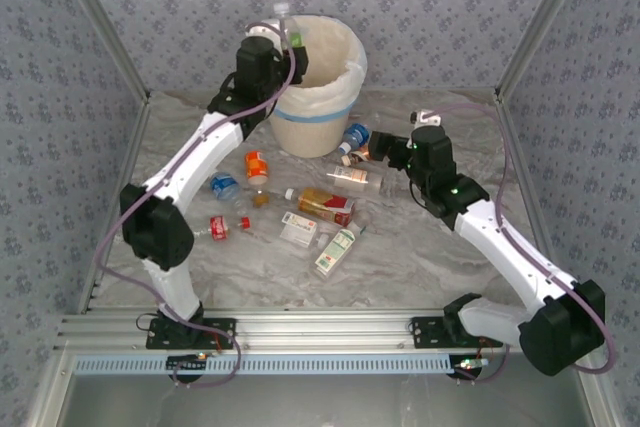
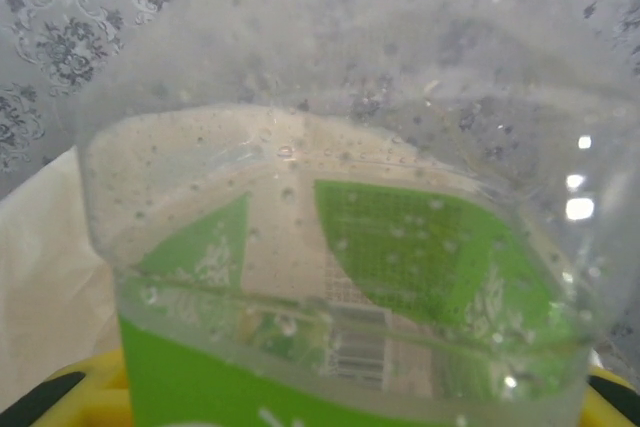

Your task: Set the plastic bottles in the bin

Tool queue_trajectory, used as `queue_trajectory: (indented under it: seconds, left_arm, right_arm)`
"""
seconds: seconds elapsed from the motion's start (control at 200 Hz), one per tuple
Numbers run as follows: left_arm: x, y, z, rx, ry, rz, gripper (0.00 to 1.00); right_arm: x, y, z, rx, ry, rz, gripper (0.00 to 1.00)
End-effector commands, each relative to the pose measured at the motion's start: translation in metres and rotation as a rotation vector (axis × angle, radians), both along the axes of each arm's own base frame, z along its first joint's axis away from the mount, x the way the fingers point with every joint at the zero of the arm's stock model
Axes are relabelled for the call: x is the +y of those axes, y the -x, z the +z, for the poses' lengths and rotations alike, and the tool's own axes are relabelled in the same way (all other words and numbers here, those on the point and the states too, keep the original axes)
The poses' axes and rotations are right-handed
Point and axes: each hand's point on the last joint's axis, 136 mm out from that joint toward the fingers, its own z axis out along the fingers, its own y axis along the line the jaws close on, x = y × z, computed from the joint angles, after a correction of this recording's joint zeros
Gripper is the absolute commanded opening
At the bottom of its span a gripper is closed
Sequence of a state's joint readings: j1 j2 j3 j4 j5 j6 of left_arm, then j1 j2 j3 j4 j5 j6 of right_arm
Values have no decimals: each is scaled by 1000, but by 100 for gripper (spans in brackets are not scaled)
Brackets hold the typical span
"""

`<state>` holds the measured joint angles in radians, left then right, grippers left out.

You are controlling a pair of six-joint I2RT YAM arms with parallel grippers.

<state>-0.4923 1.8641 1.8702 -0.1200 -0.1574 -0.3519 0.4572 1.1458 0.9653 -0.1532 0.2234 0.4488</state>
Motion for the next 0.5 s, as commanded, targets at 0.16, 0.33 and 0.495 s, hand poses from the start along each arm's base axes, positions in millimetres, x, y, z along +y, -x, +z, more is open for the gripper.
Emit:
queue_trajectory:
  seconds: [0.16,0.33,0.495]
  left_arm:
    - [-5,-18,-30,239,-19,29,46]
    - [-19,-20,-56,366,-27,-15,57]
    - [-25,-20,-55,384,-19,-36,78]
  right_arm:
    - [-28,14,-6,56,13,-105,100]
    - [-33,16,-9,77,10,-126,100]
    - [-37,17,-13,87,30,-135,100]
